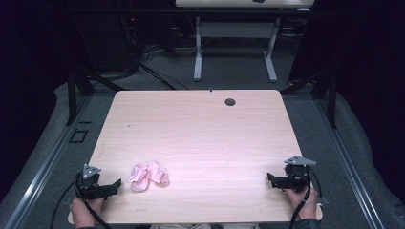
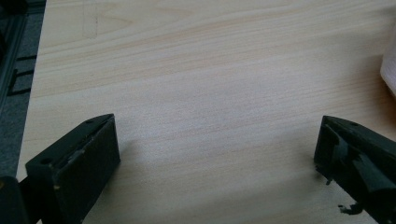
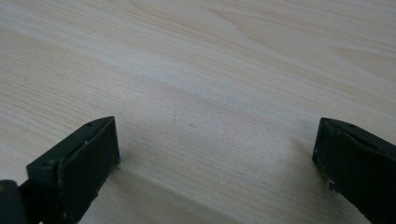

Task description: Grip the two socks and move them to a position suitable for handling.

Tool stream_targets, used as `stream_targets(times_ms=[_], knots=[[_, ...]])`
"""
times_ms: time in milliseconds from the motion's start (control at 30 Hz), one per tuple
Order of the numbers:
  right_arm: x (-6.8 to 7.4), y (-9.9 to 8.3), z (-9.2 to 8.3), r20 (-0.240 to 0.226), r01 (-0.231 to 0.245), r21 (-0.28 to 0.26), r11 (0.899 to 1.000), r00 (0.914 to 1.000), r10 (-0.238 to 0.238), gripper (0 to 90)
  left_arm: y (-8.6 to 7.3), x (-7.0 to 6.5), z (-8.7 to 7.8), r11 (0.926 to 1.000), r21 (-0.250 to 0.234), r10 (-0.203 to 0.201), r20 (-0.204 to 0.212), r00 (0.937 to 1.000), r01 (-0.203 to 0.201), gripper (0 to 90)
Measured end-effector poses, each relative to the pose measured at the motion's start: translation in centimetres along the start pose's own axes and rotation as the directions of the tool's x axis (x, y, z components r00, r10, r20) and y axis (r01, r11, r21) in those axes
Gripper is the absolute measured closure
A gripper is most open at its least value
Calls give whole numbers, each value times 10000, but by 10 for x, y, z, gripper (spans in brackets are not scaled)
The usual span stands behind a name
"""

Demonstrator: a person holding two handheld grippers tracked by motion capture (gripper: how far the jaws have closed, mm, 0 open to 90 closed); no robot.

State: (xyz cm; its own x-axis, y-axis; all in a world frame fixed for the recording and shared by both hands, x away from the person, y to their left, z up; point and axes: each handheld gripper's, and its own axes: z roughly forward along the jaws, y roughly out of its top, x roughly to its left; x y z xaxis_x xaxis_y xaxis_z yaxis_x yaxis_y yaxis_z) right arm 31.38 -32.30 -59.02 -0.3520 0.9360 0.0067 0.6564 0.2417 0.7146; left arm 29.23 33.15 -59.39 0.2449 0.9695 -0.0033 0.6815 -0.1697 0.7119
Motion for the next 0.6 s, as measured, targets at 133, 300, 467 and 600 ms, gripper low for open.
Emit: stream_targets(times_ms=[133,300,467,600], knots=[[0,0,0,-4,3,3,10000,10000,-3,0,0,0,0,10000,5,4,-8,10000,-4,0],[0,0,0,-3,4,7,10000,10000,-4,0,0,0,0,10000,-1,6,-2,10000,-6,0],[0,1,0,-20,-6,105,9999,10000,6,0,0,0,0,10000,1,16,-2,10000,-16,1],[0,2,0,-18,12,157,9999,10000,-12,0,0,0,0,10000,5,17,4,10000,-17,0]])
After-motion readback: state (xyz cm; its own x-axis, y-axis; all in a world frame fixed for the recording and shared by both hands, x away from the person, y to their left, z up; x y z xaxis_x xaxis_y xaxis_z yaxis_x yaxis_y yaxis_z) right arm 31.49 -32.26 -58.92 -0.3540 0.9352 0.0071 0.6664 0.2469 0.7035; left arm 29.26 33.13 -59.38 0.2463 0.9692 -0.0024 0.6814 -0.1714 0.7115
